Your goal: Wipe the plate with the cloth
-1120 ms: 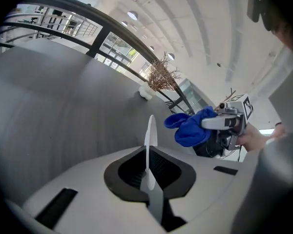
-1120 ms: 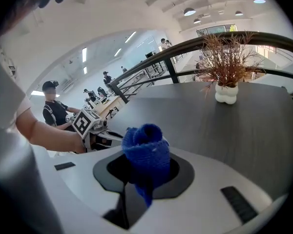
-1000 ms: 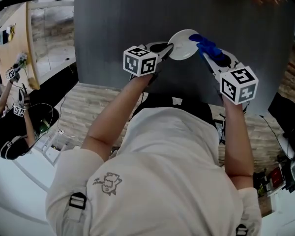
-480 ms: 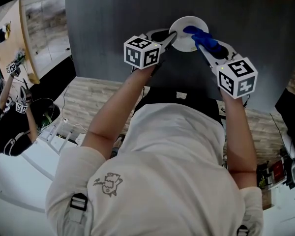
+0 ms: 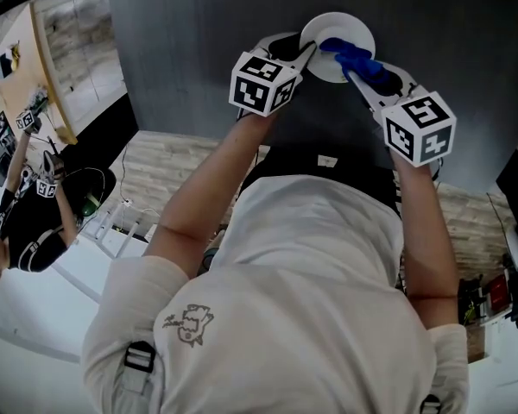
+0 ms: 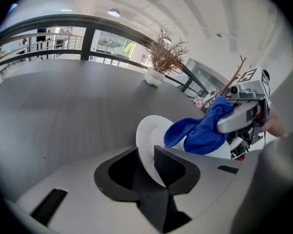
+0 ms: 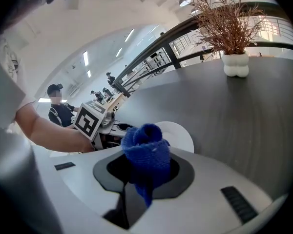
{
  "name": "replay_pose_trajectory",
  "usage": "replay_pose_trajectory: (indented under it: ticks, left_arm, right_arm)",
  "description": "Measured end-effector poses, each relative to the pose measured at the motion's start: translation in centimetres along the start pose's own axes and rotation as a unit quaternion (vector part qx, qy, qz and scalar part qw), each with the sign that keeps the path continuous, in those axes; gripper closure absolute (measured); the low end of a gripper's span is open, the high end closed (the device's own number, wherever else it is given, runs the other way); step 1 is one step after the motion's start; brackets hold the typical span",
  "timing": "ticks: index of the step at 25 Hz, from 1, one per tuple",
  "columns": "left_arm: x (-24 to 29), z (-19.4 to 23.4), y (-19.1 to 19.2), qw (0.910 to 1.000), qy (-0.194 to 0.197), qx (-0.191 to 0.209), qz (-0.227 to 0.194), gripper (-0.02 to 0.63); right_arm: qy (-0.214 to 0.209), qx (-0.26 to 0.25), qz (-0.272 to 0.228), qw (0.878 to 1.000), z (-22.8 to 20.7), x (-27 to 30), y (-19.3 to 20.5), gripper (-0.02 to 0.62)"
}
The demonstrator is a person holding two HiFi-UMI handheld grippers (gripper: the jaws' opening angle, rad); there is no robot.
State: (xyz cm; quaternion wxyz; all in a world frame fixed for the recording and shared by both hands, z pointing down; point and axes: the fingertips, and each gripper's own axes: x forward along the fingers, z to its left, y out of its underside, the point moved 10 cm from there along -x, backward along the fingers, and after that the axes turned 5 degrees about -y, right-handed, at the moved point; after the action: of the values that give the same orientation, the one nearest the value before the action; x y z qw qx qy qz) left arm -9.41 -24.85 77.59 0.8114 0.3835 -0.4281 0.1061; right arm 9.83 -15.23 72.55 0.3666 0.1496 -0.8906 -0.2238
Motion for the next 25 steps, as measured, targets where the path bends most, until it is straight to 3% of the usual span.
replay_pose_trajectory:
  ticks: [10, 16, 22, 25]
  left_arm:
    - [-0.4, -0.2, -0.4, 0.9981, -0.052, 0.026, -0.022, 0.486]
    - [-2.4, -0.5, -0.6, 0.9974, -0.048, 0.031, -0.045, 0.486]
    - [-6.0, -2.6, -3.1, 0.9933, -0.041, 0.052, -0.095, 0.491]
    - [-8.9, -3.9, -4.6, 0.9889, -0.034, 0.068, -0.128, 0.549]
  right_arm:
    - [0.006, -0.013, -0.009, 1.000, 0.1, -0.5, 0.1, 0.508]
    - [0.014, -0.023, -0.023, 0.999, 1.6, -1.0, 0.2, 0.508]
    - [0.035, -0.044, -0.058, 0.997, 4.4, -3.4, -0.9, 0.508]
    - [0.051, -0.062, -0.087, 0.993, 6.5, -4.9, -1.5, 0.508]
